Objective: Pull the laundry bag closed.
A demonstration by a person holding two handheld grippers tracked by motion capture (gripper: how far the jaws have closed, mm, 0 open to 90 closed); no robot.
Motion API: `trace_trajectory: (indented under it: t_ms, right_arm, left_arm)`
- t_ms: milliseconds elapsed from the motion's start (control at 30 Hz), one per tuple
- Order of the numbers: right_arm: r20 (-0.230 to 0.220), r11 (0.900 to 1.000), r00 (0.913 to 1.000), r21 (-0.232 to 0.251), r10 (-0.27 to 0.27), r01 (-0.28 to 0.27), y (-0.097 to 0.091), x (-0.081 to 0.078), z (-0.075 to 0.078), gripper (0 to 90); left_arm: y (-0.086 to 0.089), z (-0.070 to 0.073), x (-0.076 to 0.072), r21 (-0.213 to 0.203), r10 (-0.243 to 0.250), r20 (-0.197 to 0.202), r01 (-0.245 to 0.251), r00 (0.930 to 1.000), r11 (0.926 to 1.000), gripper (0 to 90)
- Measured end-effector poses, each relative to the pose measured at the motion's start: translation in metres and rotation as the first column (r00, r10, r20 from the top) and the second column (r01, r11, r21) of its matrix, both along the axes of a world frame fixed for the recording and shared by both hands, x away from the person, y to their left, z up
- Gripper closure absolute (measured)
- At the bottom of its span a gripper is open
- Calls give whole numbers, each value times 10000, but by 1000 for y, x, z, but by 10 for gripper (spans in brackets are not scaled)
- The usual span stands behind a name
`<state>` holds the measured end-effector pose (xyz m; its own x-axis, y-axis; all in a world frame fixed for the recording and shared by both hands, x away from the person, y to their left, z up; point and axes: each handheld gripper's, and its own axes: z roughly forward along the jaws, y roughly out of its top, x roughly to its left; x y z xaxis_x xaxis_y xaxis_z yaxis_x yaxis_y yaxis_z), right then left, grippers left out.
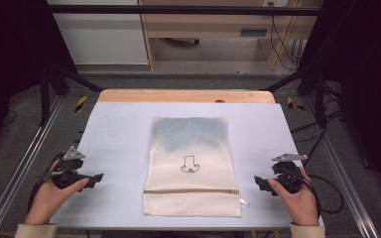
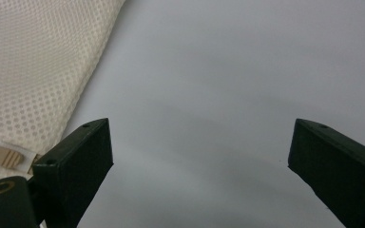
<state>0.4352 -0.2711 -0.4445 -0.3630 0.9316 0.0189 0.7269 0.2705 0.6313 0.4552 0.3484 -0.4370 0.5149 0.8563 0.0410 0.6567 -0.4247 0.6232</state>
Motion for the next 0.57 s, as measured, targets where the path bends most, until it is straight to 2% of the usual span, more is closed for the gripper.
trace_trajectory:
  t_ms: [100, 267, 367, 433, 567]
  right_arm:
    - [39, 9999, 9999, 9, 123, -123, 0, -7, -6, 76]
    - [110, 9997, 9998, 117, 191, -192, -4, -16, -14, 70]
    - [201, 9996, 9997, 212, 160, -164, -6, -21, -18, 70]
    - [287, 9996, 9994, 205, 184, -190, -7, -22, -19, 70]
    - [406, 9996, 9991, 257, 71, -81, -10, -23, -20, 73]
  left_arm:
    - [3, 0, -2, -79, 7, 238, -5, 9997, 10000, 85]
    - [4, -2, -7, -372, 120, 875, -87, 9961, 9993, 83]
    - [2, -3, -7, -454, -6, 1090, 56, 9940, 9990, 81]
    - [1, -6, -7, -404, -210, 1147, 258, 9932, 9989, 81]
    - [-5, -8, -6, -285, -250, 1419, 293, 9896, 9992, 82]
